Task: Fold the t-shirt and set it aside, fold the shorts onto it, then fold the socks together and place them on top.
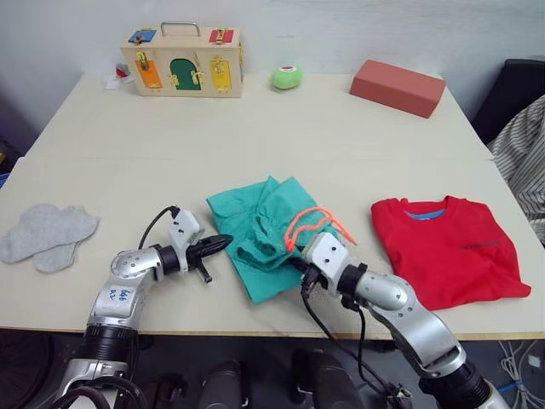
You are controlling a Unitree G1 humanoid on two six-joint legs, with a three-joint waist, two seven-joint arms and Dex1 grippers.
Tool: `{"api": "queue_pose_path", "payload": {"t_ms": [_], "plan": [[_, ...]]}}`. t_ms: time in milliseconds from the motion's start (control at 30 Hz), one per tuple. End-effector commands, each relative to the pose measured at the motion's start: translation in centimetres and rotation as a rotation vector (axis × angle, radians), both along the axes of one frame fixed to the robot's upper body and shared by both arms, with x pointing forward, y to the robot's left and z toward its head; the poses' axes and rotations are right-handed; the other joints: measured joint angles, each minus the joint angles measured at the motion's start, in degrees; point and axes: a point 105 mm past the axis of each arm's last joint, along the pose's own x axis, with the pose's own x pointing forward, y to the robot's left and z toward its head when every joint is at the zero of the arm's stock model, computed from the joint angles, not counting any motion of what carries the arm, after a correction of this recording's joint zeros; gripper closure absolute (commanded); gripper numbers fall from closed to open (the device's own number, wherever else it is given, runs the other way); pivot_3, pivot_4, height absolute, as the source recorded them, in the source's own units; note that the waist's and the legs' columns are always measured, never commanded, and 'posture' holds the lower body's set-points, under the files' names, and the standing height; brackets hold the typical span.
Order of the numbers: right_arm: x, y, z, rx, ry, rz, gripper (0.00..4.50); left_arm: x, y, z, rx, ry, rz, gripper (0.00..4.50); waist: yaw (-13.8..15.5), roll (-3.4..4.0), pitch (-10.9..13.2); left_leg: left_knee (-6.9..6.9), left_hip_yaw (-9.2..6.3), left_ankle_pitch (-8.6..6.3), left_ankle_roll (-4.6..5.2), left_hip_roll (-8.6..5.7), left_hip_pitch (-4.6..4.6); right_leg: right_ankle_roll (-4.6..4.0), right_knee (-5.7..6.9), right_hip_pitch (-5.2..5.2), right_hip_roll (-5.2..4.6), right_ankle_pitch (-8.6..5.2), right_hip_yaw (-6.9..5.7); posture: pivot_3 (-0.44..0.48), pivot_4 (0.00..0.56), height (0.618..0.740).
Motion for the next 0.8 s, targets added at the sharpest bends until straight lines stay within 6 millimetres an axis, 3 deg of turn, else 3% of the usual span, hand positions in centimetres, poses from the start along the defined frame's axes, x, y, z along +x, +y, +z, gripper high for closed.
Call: {"api": "queue_pose_path", "payload": {"t_ms": [33,133,300,400,500,633,700,800], "plan": [[-2.0,0.0,1.4,0.102,0.126,0.224,2.67,0.1,0.4,1.0,-0.010,-0.029,-0.013,4.50,0.06,-0.03,0.02,0.01,0.00,-0.01,0.02,-0.01,0.00,0.00,0.00,0.01,-0.01,0.00,0.00,0.000,0.150,0.740],[-3.1,-1.2,2.4,0.139,0.192,0.346,1.65,0.1,0.5,1.4,-0.019,-0.037,-0.034,4.50,0.14,-0.12,0.07,0.08,0.01,-0.09,0.17,-0.06,-0.02,0.00,-0.02,0.04,-0.07,0.01,0.01,0.000,0.150,0.740],[-3.9,-4.9,4.4,0.154,0.326,0.465,1.65,0.1,1.4,3.4,-0.042,-0.076,-0.065,4.50,0.16,-0.39,0.25,0.10,0.00,-0.15,0.22,-0.05,-0.06,-0.01,-0.07,0.02,-0.10,0.02,-0.02,0.000,0.150,0.740],[-3.9,-6.2,5.6,0.184,0.375,0.486,1.65,-0.1,1.5,4.7,-0.071,-0.092,-0.097,4.50,0.09,-0.45,0.28,0.07,0.01,-0.17,0.19,-0.02,-0.05,-0.02,-0.09,0.01,-0.07,0.02,-0.03,0.000,0.150,0.740],[-2.1,-6.8,6.8,0.244,0.326,0.429,2.25,-0.5,0.3,7.1,-0.167,-0.109,-0.163,4.50,0.21,-0.53,0.34,0.06,0.01,-0.17,0.16,-0.01,-0.03,-0.03,-0.08,0.02,-0.06,0.01,-0.05,0.000,0.150,0.740],[2.0,-6.4,6.7,0.278,0.149,0.293,3.66,-0.7,-3.4,9.4,-0.241,-0.138,-0.272,4.50,0.28,-0.61,0.38,0.21,0.05,-0.15,0.16,-0.05,-0.06,-0.01,-0.07,0.06,-0.09,0.11,-0.01,0.000,0.150,0.740],[3.4,-6.1,5.7,0.249,0.103,0.251,4.41,-0.6,-4.7,9.6,-0.254,-0.131,-0.297,4.50,0.31,-0.61,0.38,0.21,0.11,-0.04,0.04,-0.10,-0.07,0.03,-0.07,0.05,-0.10,0.15,0.03,0.000,0.150,0.740],[5.6,-4.8,3.0,0.189,0.059,0.189,4.47,0.1,-7.8,7.7,-0.186,-0.085,-0.320,4.50,0.17,-0.61,0.38,0.22,0.29,0.04,-0.12,-0.11,-0.05,0.04,-0.07,0.03,-0.05,0.16,0.11,0.000,0.150,0.740]]}}
